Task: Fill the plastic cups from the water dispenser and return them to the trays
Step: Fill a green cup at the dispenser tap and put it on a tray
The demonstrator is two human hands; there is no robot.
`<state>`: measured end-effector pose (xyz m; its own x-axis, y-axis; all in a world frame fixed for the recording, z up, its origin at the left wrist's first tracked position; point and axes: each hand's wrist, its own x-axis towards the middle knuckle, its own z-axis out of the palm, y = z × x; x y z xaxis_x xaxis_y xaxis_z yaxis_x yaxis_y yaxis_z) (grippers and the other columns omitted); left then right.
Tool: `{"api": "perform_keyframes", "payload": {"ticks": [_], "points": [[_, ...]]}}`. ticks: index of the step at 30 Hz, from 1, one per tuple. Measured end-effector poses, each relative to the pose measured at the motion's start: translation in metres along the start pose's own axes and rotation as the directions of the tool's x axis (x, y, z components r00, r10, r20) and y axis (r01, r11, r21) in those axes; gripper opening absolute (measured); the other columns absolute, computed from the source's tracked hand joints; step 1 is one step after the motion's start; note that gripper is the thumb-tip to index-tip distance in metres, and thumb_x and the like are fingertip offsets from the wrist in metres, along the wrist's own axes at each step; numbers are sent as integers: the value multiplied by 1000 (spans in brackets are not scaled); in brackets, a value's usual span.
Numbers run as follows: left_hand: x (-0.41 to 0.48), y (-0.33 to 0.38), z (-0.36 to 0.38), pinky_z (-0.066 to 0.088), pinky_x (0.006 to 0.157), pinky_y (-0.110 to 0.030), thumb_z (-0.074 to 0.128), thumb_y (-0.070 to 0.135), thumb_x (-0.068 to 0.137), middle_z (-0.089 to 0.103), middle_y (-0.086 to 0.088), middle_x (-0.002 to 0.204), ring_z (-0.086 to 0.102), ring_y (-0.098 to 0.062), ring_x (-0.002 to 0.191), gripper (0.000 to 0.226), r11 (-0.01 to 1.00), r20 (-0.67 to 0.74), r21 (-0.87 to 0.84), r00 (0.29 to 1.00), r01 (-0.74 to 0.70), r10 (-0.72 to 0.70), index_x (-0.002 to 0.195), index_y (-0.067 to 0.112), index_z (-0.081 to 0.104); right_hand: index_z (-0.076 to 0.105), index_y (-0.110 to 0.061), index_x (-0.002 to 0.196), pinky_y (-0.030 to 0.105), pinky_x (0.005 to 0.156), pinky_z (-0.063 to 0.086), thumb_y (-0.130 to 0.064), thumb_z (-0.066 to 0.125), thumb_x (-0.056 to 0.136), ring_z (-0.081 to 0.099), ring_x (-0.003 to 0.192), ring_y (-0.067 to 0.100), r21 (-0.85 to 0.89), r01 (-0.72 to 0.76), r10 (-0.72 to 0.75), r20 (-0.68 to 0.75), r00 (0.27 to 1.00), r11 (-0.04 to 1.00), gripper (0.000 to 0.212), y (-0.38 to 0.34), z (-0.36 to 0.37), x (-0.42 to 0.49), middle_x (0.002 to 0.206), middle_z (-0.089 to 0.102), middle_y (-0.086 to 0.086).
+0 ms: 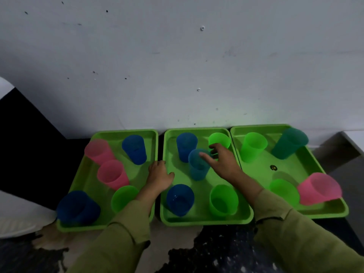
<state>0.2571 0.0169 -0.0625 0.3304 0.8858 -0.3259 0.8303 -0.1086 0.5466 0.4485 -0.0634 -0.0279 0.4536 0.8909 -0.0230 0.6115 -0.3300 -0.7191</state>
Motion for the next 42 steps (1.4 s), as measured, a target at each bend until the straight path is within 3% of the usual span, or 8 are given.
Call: {"api": "perform_keyframes", "payload": {"ticks": [3,6,9,15,25,35,38,42], "points": [[0,1,-2,28,110,-39,58,27,88,32,-14,146,27,-30,136,62,1000,21,-8,1000,2,-1,141,7,32,57,0,112,35,82,46,-22,69,82,62,90,30,-76,62,-73,-157,985,995,39,6,-15,11,100,63,18],[1,2,-5,30,109,-39,57,27,89,31,-13,146,28,-29,136,62,1000,37,-2,999,-2,2,141,9,32,55,2,114,37,92,36,-14,71,76,52,105,37,-192,52,-94,-219,971,980,44,15,-25,27,110,56,24],[1,4,-7,31,109,-38,57,27,89,31,-14,146,29,-29,135,61,1000,57,19,998,-12,11,142,9,31,45,2,126,37,101,27,-22,74,75,41,120,37,-305,25,-77,-158,984,952,64,22,-30,41,126,47,25],[3,6,-7,32,108,-38,56,28,90,31,-13,146,29,-28,135,60,999,60,29,998,-20,19,141,10,32,20,0,144,35,108,29,-22,75,74,35,133,34,-272,-15,44,104,994,962,92,34,-28,57,144,33,24],[4,7,-13,33,104,-35,57,28,89,32,-11,145,33,-27,132,58,999,25,-15,999,-40,40,140,12,34,36,2,135,33,102,33,-16,80,67,44,122,34,-139,10,-15,-35,999,990,83,25,-32,63,132,44,24],[-14,33,-66,32,102,-23,69,28,81,44,-4,137,42,-17,128,59,883,-257,-190,890,-429,377,132,16,43,40,-5,135,29,100,35,-29,82,66,47,119,26,-85,243,-253,-156,955,966,85,-71,-51,26,131,48,14],[-23,34,-86,31,103,-21,75,29,76,42,-2,139,41,-13,128,70,819,-266,-211,838,-534,477,135,17,40,43,-10,134,34,97,44,-34,83,64,52,114,22,-34,258,-260,-124,958,966,84,-104,-46,3,130,52,9],[-39,22,-113,38,102,-26,80,25,70,44,-3,139,43,-14,127,80,735,-230,-274,784,-621,577,137,15,37,48,-15,131,21,81,43,-36,84,62,53,99,12,53,246,-240,-100,965,968,80,-141,-30,-28,124,56,3]]}}
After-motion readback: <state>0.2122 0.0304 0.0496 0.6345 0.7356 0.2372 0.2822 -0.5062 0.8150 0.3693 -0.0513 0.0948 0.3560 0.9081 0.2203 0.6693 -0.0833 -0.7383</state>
